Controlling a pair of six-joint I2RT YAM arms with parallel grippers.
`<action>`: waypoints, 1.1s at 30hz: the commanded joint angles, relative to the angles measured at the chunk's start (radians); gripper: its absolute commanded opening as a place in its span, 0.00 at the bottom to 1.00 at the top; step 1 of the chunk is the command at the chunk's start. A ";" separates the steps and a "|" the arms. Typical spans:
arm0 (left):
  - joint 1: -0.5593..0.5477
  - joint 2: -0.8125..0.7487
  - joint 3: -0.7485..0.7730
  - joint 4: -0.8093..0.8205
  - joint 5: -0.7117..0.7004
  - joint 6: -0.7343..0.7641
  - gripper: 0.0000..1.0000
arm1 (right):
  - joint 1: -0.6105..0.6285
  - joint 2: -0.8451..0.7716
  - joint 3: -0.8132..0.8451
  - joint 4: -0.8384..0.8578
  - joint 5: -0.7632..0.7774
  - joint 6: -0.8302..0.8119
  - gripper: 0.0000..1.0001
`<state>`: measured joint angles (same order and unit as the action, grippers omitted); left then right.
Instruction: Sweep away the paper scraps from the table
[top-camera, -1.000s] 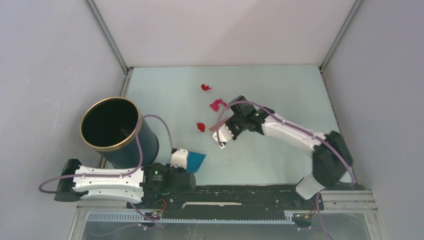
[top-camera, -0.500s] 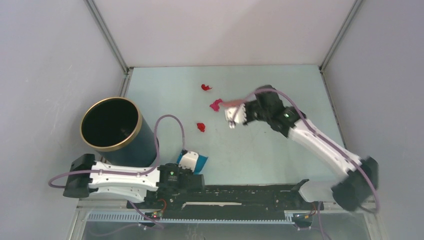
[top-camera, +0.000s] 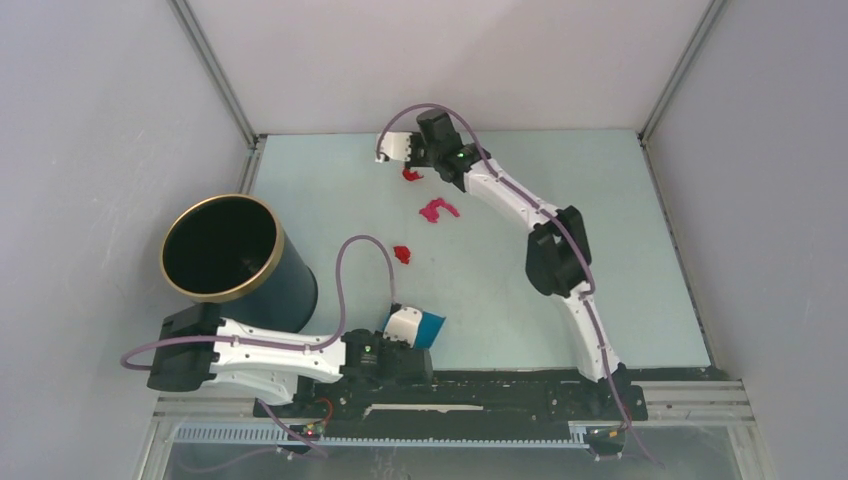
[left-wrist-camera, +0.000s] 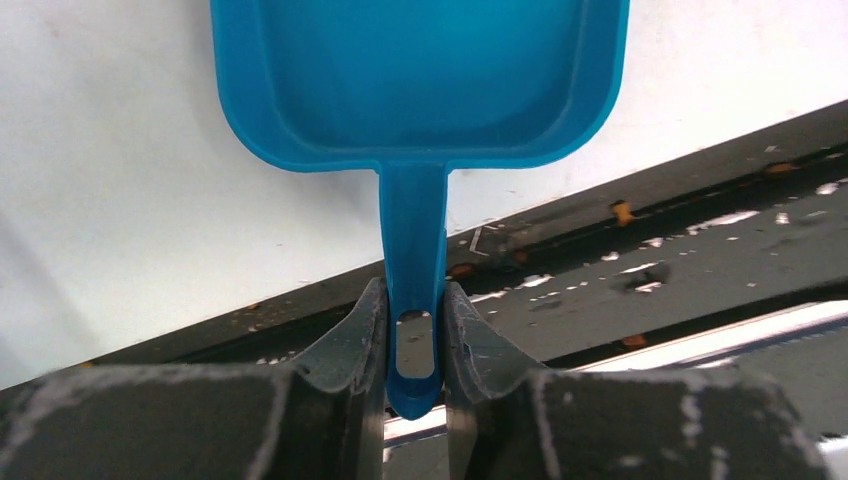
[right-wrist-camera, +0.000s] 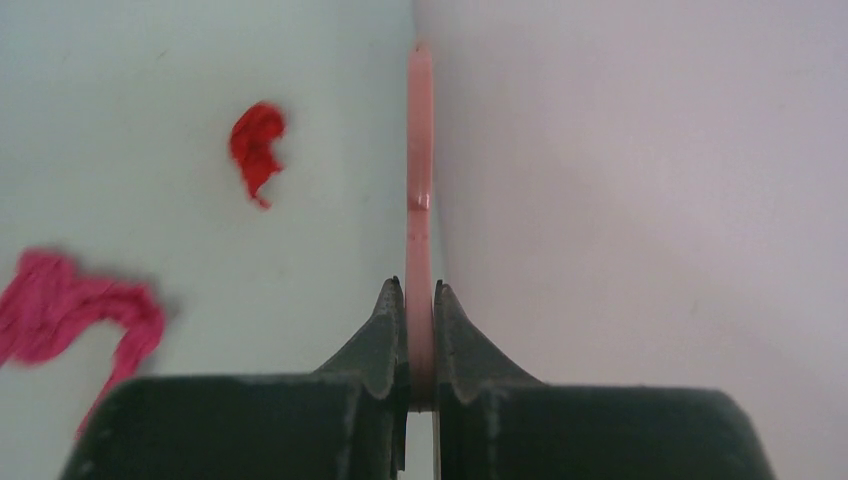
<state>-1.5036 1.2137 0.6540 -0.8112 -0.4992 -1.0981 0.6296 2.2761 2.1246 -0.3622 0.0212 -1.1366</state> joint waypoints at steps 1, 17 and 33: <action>-0.009 -0.019 0.018 0.089 0.049 -0.027 0.00 | 0.033 0.139 0.236 -0.056 0.034 -0.024 0.00; -0.026 -0.435 -0.043 -0.300 0.008 -0.187 0.00 | 0.117 -0.264 -0.448 -0.126 -0.033 -0.175 0.00; 0.023 -0.241 0.067 -0.408 0.007 -0.034 0.00 | 0.120 -0.766 -0.735 -0.247 0.026 0.265 0.00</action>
<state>-1.5131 0.8764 0.6483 -1.2156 -0.4744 -1.2060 0.7876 1.6291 1.3602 -0.6369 -0.0124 -1.0599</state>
